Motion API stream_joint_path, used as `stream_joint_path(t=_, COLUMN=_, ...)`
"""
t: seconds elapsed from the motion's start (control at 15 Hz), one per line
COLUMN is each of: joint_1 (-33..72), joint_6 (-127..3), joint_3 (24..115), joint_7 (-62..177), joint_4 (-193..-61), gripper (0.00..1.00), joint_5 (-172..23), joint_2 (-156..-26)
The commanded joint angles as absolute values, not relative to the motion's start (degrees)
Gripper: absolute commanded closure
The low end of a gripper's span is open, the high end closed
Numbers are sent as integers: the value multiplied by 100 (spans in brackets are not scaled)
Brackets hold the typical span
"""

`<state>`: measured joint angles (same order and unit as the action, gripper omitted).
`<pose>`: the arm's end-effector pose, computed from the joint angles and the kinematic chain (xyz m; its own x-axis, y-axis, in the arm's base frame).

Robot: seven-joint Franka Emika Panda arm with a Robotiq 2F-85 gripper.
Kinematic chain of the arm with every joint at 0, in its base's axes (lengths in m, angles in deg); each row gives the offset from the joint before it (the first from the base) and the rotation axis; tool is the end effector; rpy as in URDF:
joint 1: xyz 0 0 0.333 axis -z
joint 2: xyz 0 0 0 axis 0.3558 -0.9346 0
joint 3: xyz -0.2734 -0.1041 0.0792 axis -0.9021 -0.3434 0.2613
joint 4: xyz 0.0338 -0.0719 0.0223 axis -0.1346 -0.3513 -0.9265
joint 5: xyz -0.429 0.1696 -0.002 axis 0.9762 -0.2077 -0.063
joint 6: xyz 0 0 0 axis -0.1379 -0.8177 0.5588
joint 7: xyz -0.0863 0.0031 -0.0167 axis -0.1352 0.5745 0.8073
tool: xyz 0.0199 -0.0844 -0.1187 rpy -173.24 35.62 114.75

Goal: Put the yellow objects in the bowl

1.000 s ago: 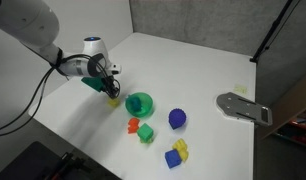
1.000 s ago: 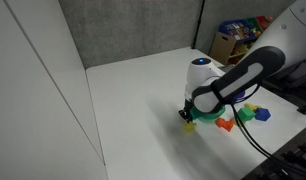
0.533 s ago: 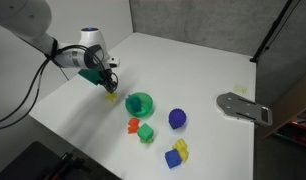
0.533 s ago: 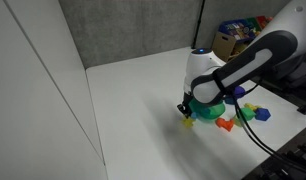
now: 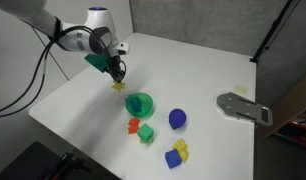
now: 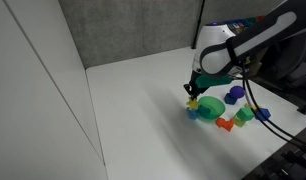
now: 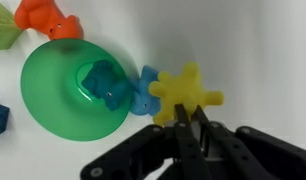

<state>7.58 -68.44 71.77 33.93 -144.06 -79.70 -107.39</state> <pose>0.6473 0.1293 0.0868 0.9514 -0.3072 -0.0225 -0.3070 -0.9517 0.0092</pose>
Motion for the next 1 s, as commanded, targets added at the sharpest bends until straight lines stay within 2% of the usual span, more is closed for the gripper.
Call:
stream_joint_path(t=0.0, joint_1=1092, joint_6=-6492, joint_3=7106, joint_7=3504, joint_4=-14336, gripper=96, joint_5=-8088, joint_2=-10448)
stream_joint_path(t=0.47, joint_1=1476, joint_6=-6445, joint_3=6859, joint_7=3417, joint_4=-14207, gripper=96, joint_5=-8019, joint_2=-10435)
stream_joint_path(t=0.53, joint_1=1512, joint_6=-6431, joint_3=6842, joint_7=3424, joint_4=-14199, gripper=64, joint_5=-8034, joint_2=-10438)
stream_joint_path(t=0.6, joint_1=1539, joint_6=-6425, joint_3=6830, joint_7=3433, joint_4=-14199, gripper=64, joint_5=-8037, joint_2=-10431)
stream_joint_path(t=0.93, joint_1=1630, joint_6=-6336, joint_3=6821, joint_7=3546, joint_4=-14279, gripper=26, joint_5=-8048, joint_2=-10309)
